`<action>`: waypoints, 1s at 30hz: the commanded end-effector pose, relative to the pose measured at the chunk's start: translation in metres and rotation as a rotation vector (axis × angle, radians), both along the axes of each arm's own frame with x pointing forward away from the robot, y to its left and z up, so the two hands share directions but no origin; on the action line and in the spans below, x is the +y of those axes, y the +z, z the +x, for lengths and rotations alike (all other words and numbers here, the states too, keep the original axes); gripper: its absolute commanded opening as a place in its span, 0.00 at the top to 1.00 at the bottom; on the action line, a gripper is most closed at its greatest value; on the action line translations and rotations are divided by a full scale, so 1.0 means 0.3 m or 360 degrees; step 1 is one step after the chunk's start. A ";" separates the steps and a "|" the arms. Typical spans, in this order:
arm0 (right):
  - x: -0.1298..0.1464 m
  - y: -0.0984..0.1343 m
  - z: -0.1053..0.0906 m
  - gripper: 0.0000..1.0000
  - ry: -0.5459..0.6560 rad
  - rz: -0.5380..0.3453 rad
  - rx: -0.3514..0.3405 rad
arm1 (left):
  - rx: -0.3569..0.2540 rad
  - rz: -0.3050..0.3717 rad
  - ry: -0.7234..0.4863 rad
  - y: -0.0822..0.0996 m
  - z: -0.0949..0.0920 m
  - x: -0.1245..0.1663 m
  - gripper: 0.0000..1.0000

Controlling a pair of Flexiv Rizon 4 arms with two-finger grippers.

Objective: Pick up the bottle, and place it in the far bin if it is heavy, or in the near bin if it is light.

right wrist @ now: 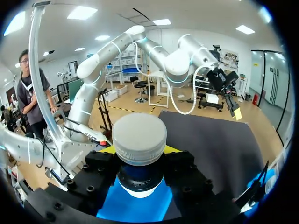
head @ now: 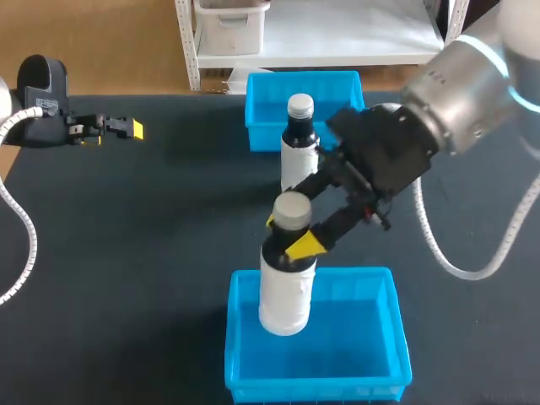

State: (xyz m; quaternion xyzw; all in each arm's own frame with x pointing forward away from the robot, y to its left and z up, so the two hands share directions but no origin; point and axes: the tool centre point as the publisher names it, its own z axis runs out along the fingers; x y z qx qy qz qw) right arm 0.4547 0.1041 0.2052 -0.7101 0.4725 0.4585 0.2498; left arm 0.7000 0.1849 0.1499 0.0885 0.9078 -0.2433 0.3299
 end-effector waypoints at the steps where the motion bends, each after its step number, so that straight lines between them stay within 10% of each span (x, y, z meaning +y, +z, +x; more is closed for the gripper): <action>1: 0.042 -0.057 0.035 0.70 0.0109 -0.0005 0.0039 | 0.0000 0.0000 0.0000 0.000 0.000 0.000 0.00; 30: 0.042 -0.244 0.066 0.64 0.0200 -0.0098 -0.0019 | 0.0000 0.0000 0.0000 0.000 0.000 0.000 0.00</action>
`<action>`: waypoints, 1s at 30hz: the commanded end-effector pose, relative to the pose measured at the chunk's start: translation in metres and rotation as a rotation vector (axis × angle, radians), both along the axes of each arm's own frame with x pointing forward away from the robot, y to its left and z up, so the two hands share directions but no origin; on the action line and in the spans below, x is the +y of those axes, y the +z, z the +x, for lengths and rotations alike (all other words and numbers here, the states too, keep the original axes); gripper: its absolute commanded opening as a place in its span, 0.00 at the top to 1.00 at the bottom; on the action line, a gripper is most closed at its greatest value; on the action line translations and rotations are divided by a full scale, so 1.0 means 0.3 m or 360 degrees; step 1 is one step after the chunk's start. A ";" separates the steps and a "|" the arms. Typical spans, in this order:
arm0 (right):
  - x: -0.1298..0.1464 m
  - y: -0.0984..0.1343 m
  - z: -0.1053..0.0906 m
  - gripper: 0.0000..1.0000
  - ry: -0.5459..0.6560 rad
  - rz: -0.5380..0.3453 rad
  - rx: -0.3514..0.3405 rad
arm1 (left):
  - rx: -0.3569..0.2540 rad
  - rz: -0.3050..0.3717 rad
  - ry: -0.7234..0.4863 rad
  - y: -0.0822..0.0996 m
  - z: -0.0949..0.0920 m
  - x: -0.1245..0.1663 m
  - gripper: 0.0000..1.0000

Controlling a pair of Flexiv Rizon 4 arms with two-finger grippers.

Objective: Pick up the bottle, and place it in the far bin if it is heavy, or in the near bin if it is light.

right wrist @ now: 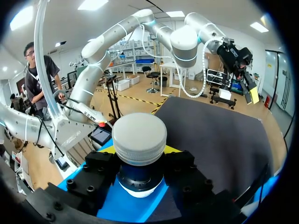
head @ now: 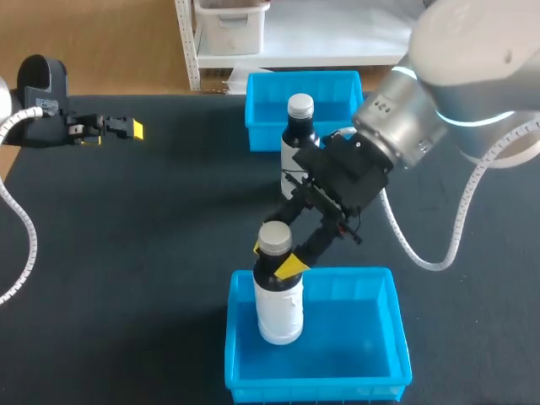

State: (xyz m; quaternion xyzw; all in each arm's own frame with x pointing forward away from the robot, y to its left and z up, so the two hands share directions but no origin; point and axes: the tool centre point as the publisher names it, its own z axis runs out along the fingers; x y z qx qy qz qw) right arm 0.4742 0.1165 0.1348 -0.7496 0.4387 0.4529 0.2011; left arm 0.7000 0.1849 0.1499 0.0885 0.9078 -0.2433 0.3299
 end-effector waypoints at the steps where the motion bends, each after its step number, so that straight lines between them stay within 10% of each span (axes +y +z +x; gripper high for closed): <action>1: 0.000 -0.012 0.001 0.63 -0.0004 0.0000 0.0008 | 0.0000 0.0000 0.0000 0.000 0.000 0.000 0.00; 5: 0.000 -0.022 0.003 0.44 -0.0009 -0.0015 0.0021 | 0.0000 0.0000 0.0000 0.000 0.000 0.000 0.00; 7: -0.001 -0.024 0.003 0.00 -0.0010 -0.0021 0.0026 | 0.0000 0.0000 0.0000 0.000 0.000 0.000 0.00; 19: -0.099 -0.033 0.087 0.00 -0.0152 -0.0163 0.0006 | 0.0000 0.0000 0.0000 0.000 0.000 0.000 0.00; 30: -0.416 0.019 0.402 0.00 -0.0633 -0.0297 -0.0042 | 0.0000 0.0000 0.0000 0.000 0.000 0.000 0.00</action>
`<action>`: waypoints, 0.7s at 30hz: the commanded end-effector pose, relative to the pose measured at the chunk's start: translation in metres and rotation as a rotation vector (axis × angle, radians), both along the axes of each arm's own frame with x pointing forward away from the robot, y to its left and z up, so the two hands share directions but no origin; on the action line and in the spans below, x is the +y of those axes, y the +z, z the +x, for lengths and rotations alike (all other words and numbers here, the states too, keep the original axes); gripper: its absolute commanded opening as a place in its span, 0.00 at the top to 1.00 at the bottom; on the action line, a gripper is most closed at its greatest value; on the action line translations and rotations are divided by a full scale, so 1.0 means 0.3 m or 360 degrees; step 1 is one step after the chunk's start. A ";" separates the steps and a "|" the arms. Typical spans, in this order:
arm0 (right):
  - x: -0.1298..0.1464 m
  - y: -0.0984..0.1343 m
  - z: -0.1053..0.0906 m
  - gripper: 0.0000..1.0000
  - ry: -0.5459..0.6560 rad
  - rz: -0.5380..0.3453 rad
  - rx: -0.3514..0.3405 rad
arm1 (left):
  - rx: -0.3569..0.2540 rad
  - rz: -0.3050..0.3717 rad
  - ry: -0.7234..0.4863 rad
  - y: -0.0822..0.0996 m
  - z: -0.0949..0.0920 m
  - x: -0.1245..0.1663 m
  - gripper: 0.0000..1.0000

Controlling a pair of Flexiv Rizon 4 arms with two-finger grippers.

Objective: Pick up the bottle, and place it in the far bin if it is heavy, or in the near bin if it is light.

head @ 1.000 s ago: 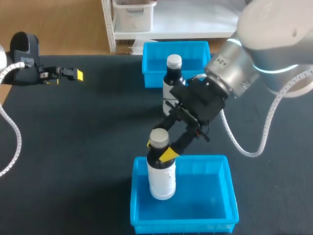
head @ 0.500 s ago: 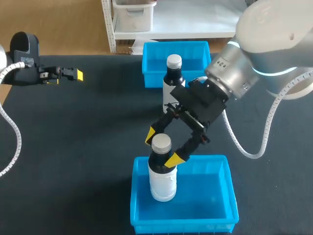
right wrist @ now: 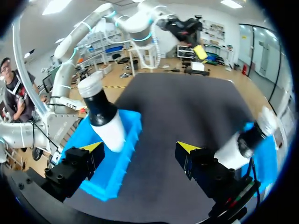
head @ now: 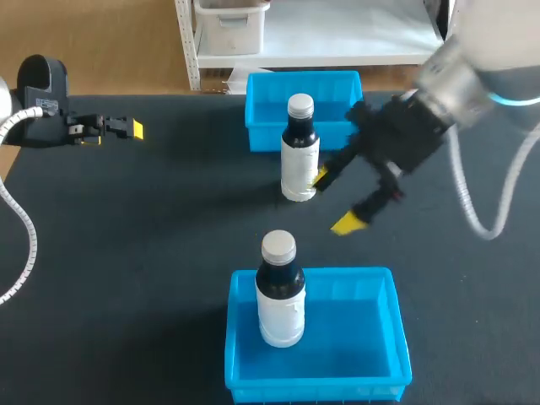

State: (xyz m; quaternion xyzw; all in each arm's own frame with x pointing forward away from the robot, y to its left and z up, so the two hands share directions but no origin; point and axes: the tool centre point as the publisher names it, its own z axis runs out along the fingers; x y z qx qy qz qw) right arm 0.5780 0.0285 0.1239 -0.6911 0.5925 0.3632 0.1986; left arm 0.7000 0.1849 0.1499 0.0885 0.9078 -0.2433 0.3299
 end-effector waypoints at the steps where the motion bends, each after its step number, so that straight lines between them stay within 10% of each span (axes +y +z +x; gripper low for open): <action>1: -0.145 0.061 0.093 0.00 -0.0186 0.0009 -0.0036 | 0.0000 0.0000 0.0000 0.000 0.000 0.000 0.00; 12: -0.187 0.070 0.449 0.00 -0.0452 0.0040 -0.0098 | 0.0000 0.0000 0.0000 0.000 0.000 0.000 0.00; 21: -0.073 0.052 0.592 0.00 -0.0407 0.0093 -0.0110 | 0.0000 0.0000 0.0000 0.000 0.000 0.000 0.00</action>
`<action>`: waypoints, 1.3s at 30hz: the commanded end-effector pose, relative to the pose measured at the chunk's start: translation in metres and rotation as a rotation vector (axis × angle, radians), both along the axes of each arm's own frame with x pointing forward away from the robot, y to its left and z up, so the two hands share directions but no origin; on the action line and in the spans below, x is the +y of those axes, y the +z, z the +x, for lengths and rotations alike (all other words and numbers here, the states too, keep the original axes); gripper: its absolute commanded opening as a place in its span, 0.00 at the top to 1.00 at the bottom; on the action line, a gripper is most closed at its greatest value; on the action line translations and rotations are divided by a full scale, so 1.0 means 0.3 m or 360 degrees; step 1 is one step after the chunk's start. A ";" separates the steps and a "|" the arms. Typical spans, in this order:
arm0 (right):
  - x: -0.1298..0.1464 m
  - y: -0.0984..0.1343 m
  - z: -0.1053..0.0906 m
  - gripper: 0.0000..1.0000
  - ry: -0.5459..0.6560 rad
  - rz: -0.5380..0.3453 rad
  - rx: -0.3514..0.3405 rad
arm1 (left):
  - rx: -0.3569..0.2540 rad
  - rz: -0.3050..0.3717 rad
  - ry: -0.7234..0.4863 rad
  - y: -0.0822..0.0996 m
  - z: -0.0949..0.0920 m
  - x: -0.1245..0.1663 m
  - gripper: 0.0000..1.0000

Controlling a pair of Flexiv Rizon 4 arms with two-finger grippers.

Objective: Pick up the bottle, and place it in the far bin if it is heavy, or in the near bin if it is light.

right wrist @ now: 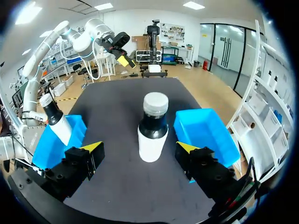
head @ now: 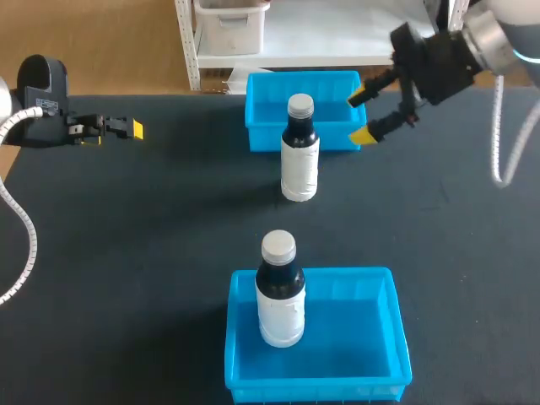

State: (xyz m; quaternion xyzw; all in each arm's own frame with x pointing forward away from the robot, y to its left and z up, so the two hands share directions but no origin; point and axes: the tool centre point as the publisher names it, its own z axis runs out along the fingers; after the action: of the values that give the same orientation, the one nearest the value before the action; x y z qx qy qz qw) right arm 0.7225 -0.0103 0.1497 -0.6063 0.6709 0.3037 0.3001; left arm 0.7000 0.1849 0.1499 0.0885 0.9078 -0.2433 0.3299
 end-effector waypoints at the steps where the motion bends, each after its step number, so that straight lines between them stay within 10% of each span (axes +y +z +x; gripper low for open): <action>1: 0.074 -0.039 0.116 0.00 0.0105 0.0038 0.0068 | 0.0000 0.0000 0.0000 0.000 0.000 0.000 0.00; 39: 0.279 -0.102 0.074 0.08 0.0186 0.0182 0.0186 | 0.0000 0.0000 0.0000 0.000 0.000 0.000 0.00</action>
State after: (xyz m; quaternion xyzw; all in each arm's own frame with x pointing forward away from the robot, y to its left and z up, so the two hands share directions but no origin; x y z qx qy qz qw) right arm 0.7465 0.0750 0.1192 -0.6085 0.6323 0.3940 0.2732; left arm 0.7000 0.1849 0.1499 0.0885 0.9078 -0.2433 0.3299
